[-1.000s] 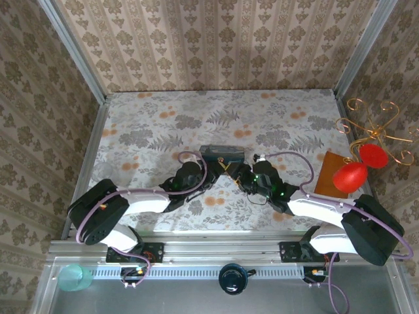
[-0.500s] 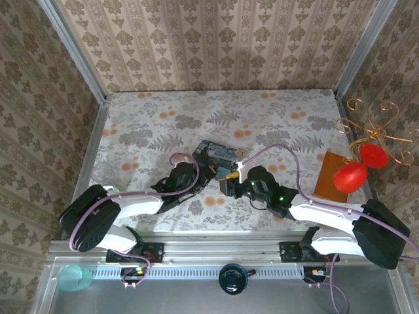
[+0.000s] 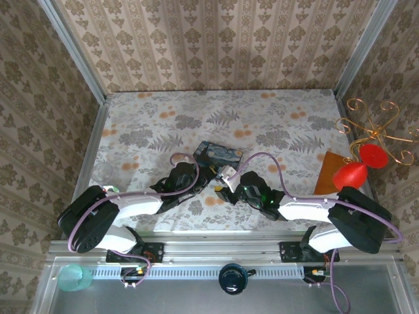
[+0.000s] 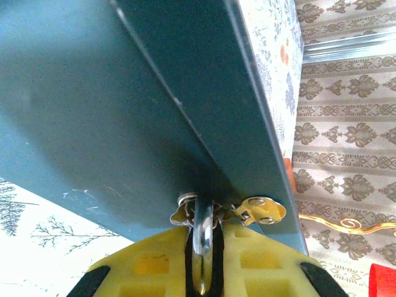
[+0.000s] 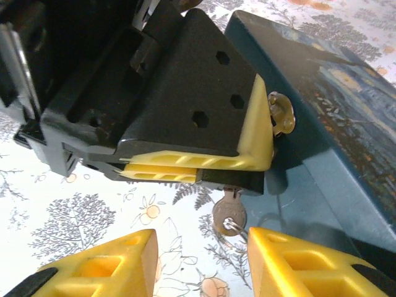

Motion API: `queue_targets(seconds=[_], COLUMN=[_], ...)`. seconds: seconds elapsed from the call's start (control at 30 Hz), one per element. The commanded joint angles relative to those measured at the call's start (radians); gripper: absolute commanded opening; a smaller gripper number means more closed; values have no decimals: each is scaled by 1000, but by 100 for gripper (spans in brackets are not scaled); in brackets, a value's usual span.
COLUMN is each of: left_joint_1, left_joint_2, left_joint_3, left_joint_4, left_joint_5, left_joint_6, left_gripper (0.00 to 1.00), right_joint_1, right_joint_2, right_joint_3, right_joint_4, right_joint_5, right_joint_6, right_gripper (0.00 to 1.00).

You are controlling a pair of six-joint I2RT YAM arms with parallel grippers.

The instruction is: Unlock a padlock with a key

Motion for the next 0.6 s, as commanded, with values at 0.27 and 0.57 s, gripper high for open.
queue_targets(seconds=[0.27,0.57], left_joint_1=[-29,-56], left_joint_2=[-9,11], left_joint_3=[47,65], left_joint_4=[24,-24], left_joint_5=[31,10], left_joint_6=[5,29], left_gripper=[0,0], right_joint_1=[14,11], right_joint_2=[126,99], right_joint_3=[40,44], right_joint_4=[117,128], right_joint_5=[155,143], right_joint_6=[-71,31], right_gripper=[37,16])
